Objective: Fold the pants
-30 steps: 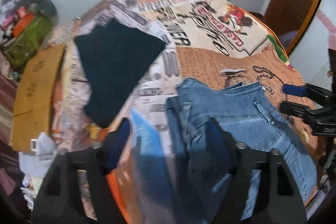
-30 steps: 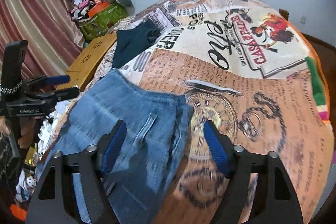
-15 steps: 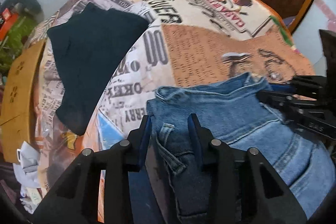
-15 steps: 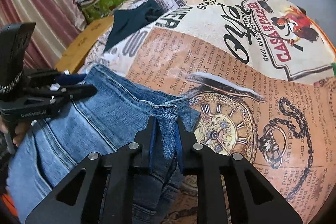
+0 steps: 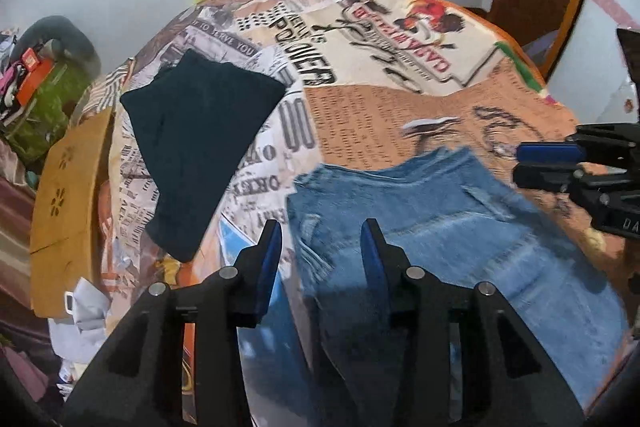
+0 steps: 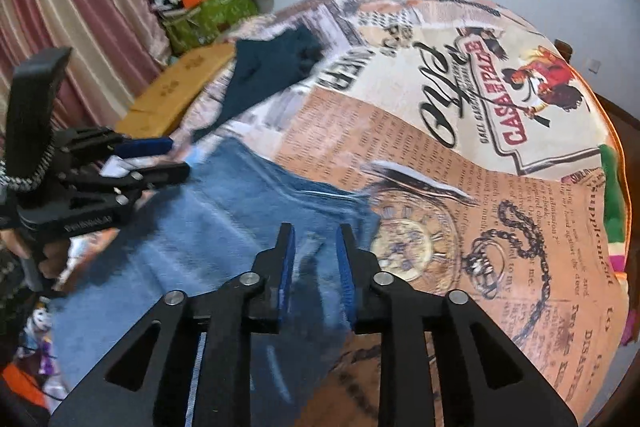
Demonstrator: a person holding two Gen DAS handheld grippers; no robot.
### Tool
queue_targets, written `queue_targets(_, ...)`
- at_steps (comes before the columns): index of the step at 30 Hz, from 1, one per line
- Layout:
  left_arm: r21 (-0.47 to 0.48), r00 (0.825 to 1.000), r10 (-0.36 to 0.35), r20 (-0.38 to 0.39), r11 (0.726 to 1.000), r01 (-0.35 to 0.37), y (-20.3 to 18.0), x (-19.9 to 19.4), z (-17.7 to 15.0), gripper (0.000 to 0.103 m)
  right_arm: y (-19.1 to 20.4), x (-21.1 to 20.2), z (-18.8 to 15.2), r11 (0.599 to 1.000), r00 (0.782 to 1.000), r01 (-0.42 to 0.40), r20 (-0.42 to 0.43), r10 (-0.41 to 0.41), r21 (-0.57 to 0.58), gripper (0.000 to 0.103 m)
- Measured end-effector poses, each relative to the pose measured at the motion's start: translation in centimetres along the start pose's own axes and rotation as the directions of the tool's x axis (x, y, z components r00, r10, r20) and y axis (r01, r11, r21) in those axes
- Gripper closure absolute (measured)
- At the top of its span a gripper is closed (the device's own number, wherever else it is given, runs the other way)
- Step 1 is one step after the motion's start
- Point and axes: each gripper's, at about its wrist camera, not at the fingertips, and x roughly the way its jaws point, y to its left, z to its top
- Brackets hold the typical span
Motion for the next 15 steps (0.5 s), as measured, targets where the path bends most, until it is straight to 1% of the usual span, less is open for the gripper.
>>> queue_targets(2,-0.007,1.0,-0.021,-0.005,1.0,0.021,-0.3,-0.8,-0.3,0.06,1.2,-0.9,-0.3,1.0,1.0,-0.029,0.004,0.029,-0.009,0.065)
queue_targets(3,-0.01,0.999,-0.032,-0.008,0.999,0.032,-0.4,-1.2,-0.5,0.058,1.8,-1.0,-0.4,0.999,0.999,-0.036,0.002,0.036,-0.017,0.063)
queue_targets(4,-0.013,0.999,-0.043,-0.012,0.999,0.043,-0.5,-1.5,-0.7,0.054,2.4,-1.1,-0.7,0.998,0.999,-0.045,-0.005,0.045,-0.031,0.059)
queue_targets(5,-0.014,0.999,-0.051,-0.016,0.999,0.051,-0.7,-1.6,-1.0,0.051,3.1,-1.0,-1.0,0.997,0.998,-0.055,-0.021,0.054,-0.049,0.059)
queue_targets(7,-0.005,0.997,-0.061,-0.044,0.998,0.061,-1.1,-1.2,-1.9,0.039,4.2,-0.5,-1.8,0.995,0.995,-0.07,-0.071,0.064,-0.076,0.059)
queue_targets(8,0.012,0.995,-0.057,-0.081,0.998,0.058,-1.5,-0.5,-2.6,0.038,4.4,-0.2,-2.2,0.993,0.993,-0.073,-0.098,0.064,-0.088,0.059)
queue_targets(9,0.033,0.994,-0.05,-0.098,0.998,0.054,-1.8,0.0,-3.4,0.036,4.8,0.3,-2.8,0.993,0.99,-0.064,-0.13,0.05,-0.103,0.059)
queue_targets(10,0.054,0.995,-0.039,-0.097,0.998,0.044,-2.1,0.0,-4.0,0.034,4.9,0.8,-3.5,0.992,0.987,-0.051,-0.157,0.032,-0.115,0.059)
queue_targets(12,0.086,0.997,-0.012,-0.078,0.996,0.018,-2.3,-0.7,-5.0,0.032,4.8,0.9,-4.3,0.993,0.986,-0.05,-0.164,0.032,-0.107,0.058)
queue_targets(15,0.086,0.998,-0.001,-0.058,0.996,0.006,-2.3,-2.4,-5.8,0.032,4.3,-0.2,-5.2,0.995,0.988,-0.038,-0.152,0.024,-0.093,0.058)
